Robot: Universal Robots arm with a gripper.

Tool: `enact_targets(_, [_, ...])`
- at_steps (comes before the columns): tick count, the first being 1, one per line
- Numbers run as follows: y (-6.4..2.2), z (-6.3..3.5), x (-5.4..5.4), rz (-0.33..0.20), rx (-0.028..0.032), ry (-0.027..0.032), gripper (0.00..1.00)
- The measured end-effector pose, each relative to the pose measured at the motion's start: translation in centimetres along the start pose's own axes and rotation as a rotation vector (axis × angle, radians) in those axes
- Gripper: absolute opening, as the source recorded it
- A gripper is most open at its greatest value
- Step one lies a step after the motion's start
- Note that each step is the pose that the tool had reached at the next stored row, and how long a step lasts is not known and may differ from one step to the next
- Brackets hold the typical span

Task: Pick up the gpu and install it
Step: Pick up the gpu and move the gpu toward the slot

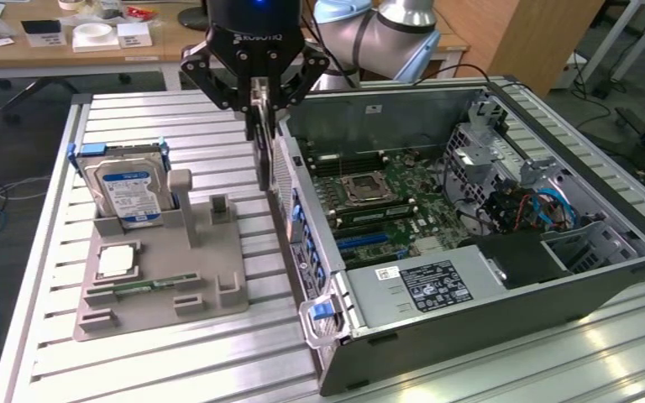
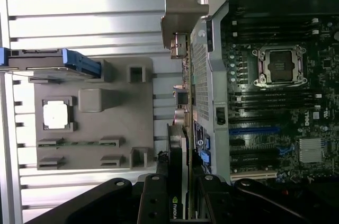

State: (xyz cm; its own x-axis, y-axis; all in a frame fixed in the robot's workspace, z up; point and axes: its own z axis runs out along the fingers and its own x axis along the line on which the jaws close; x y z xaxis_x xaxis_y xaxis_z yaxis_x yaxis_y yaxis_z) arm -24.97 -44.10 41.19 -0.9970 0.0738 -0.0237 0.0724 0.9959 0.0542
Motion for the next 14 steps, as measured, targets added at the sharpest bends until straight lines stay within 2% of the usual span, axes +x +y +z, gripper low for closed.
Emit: enact_targets(14, [0.15,0.06,-2.1,0.0,-0.0038,0.0002,0.27])
